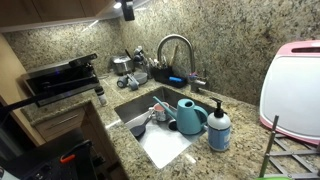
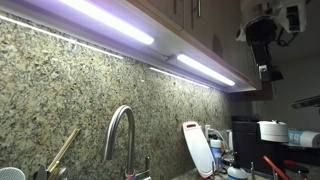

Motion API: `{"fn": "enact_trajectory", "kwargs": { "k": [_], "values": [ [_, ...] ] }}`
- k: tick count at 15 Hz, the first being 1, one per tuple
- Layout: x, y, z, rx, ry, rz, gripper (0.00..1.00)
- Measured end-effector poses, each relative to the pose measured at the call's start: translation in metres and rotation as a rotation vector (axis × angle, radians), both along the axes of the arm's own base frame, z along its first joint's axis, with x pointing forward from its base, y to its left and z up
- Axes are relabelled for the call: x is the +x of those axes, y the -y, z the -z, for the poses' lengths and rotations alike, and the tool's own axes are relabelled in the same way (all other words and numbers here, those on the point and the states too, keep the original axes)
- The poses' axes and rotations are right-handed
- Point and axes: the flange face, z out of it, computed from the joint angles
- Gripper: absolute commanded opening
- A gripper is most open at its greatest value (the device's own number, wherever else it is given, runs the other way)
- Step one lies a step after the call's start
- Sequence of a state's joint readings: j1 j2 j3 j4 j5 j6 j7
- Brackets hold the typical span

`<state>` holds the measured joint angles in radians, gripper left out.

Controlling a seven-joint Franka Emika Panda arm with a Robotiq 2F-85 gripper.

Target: Press the pump on the bottle

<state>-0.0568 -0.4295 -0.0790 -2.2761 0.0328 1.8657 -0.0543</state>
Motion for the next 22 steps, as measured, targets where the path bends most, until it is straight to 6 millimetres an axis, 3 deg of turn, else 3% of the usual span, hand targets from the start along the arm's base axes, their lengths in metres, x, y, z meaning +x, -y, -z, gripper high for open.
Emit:
{"fn": "enact_trajectory", "kwargs": {
  "k": [3,8,16,22],
  "values": [
    [0.0,0.0,0.0,0.0,0.0,0.0,0.0],
    [0.001,0.004,0.007,-0.004,-0.017,0.006,0.0],
    [0.011,0.059,0.051,0.008,-0.115,0.109,0.0],
    [0.019,0.087,0.067,0.016,-0.15,0.163,0.0]
  ]
}}
